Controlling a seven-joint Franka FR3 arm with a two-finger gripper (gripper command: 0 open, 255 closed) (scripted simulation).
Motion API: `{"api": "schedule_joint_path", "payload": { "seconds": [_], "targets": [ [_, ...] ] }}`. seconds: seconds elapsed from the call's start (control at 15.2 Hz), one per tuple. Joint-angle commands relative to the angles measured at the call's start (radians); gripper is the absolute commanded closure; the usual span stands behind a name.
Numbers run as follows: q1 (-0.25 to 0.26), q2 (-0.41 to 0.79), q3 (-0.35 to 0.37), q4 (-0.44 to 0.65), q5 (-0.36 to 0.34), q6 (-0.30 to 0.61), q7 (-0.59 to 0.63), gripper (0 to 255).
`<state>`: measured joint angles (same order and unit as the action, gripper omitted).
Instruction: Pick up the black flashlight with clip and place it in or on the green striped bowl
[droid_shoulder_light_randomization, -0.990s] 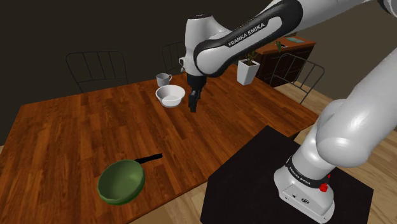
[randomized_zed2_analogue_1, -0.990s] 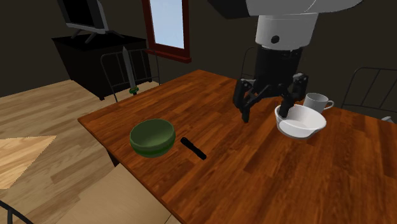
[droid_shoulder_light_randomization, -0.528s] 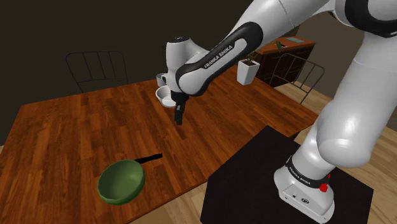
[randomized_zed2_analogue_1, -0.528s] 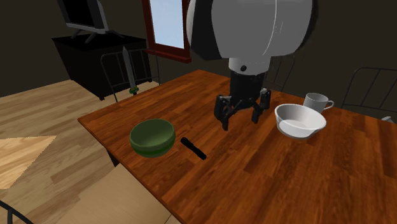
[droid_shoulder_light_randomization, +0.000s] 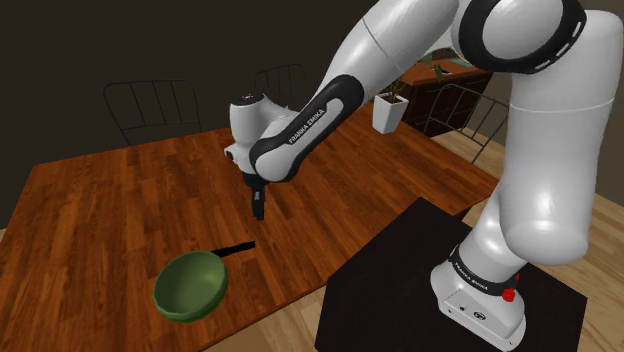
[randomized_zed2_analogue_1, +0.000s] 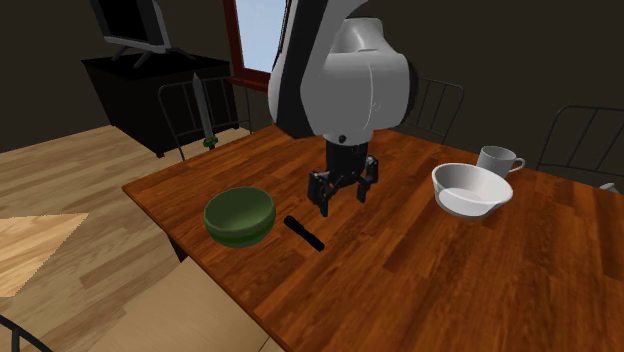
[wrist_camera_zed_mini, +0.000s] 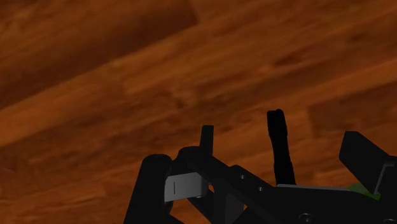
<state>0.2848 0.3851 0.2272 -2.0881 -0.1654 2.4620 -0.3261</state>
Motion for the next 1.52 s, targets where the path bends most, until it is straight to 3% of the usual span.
{"api": "schedule_joint_path", "payload": {
  "seconds": [0.0,0.59,1.45],
  "targets": [
    [0.024,0.079,0.002,0.062,-0.026,0.013,-0.004,0],
    [0.130,0.365,0.007,0.318,-0.109,0.026,-0.047,0],
    [0.147,0.451,-0.015,0.352,-0.127,0.079,-0.037,0]
  ]
}}
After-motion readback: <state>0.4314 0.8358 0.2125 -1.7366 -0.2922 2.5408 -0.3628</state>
